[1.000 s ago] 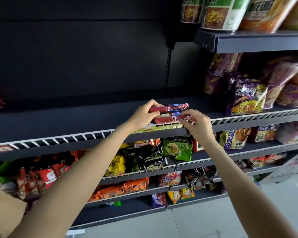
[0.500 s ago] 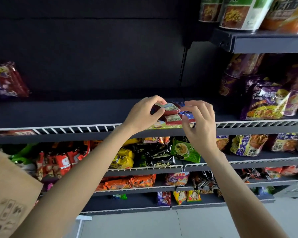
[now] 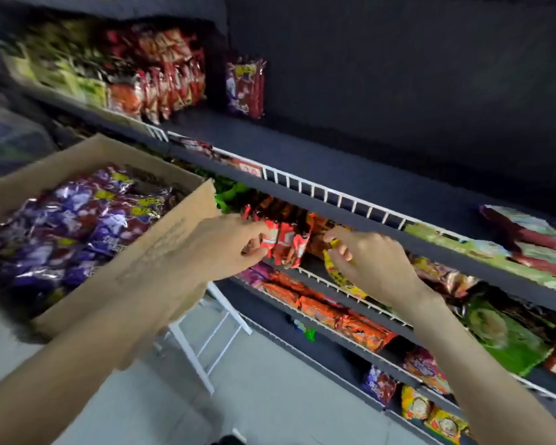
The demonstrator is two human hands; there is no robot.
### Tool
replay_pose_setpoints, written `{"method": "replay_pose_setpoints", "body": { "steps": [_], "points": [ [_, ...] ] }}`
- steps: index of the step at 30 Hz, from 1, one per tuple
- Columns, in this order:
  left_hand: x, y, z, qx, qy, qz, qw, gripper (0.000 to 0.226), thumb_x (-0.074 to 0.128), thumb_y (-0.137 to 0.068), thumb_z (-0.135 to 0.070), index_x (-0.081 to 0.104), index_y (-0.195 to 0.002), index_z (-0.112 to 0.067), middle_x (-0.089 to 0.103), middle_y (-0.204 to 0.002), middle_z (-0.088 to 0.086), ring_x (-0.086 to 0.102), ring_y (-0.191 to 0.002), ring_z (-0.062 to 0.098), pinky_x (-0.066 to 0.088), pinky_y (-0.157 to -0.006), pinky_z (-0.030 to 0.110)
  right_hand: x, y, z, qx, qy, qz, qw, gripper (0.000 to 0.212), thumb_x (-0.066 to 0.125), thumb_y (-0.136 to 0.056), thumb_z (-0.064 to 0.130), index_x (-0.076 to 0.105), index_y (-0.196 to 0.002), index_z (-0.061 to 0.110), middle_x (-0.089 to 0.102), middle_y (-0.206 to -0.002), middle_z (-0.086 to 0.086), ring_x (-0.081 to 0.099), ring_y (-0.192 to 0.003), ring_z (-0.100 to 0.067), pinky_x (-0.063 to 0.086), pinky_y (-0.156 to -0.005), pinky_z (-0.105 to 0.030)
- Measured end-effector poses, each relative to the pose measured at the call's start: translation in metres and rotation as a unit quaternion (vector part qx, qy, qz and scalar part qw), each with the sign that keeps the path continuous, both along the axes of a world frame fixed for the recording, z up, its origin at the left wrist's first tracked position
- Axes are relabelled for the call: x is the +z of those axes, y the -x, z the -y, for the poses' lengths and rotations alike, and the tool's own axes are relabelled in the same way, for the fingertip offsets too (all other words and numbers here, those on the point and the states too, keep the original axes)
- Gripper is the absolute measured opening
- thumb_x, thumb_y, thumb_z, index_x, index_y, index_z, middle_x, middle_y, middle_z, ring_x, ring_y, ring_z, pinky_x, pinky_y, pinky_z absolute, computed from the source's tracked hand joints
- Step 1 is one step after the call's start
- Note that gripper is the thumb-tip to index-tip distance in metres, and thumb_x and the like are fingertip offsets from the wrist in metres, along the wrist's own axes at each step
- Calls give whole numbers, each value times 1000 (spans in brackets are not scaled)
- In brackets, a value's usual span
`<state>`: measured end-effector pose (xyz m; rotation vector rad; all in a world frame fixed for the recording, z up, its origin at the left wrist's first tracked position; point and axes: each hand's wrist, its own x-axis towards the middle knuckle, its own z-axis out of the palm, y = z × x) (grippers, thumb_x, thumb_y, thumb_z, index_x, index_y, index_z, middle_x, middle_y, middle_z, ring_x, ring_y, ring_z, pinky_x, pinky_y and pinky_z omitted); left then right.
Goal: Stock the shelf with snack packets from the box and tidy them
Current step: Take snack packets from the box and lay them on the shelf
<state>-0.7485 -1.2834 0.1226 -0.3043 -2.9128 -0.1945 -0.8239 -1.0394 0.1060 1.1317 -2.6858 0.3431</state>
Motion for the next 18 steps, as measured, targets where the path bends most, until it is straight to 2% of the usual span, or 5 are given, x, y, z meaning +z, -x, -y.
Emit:
{"method": "replay_pose_setpoints", "body": {
  "steps": [4, 6, 9, 14, 18],
  "points": [
    [-15, -48, 88, 109, -81, 46, 990, 19, 49, -87, -45, 56, -103, -40, 63, -91, -23, 58, -82, -3, 51, -70, 28, -5, -2, 80, 98, -37, 54, 993, 26, 44, -96, 36, 56, -118, 30, 66, -113, 5, 63, -102, -23, 50, -78, -36],
    [-24, -71, 133, 164, -131, 31, 977, 20, 48, -84, -46, 56, -102, -39, 64, -94, -23, 58, -86, -3, 49, -72, 25, -8, -3, 126, 143, -22, 74, 987, 23, 46, -95, 33, 59, -114, 30, 66, -110, 7, 62, -98, -18, 53, -75, -38],
    [-41, -95, 206, 225, -120, -2, 967, 18, 61, -89, -28, 63, -106, -28, 61, -98, -22, 58, -93, 4, 46, -77, 24, -14, -4, 203, 190, 12, 102, 976, 20, 50, -94, 28, 60, -112, 27, 66, -105, 10, 62, -94, -12, 53, -74, -37],
    [-70, -99, 319, 296, -145, 44, 943, 43, 60, -88, -40, 54, -125, -20, 62, -115, -6, 58, -103, 11, 47, -84, 30, -37, 3, 335, 216, 36, 147, 965, 28, 54, -94, 29, 55, -122, 25, 63, -116, 6, 58, -106, -13, 52, -85, -38],
    [-90, -71, 377, 292, -172, 73, 938, 48, 55, -92, -41, 46, -134, -19, 57, -125, -2, 56, -108, 15, 44, -89, 30, -62, 20, 418, 191, -27, 166, 967, 50, 59, -91, 38, 46, -135, 19, 53, -133, -3, 48, -122, -22, 43, -98, -38]
  ]
}}
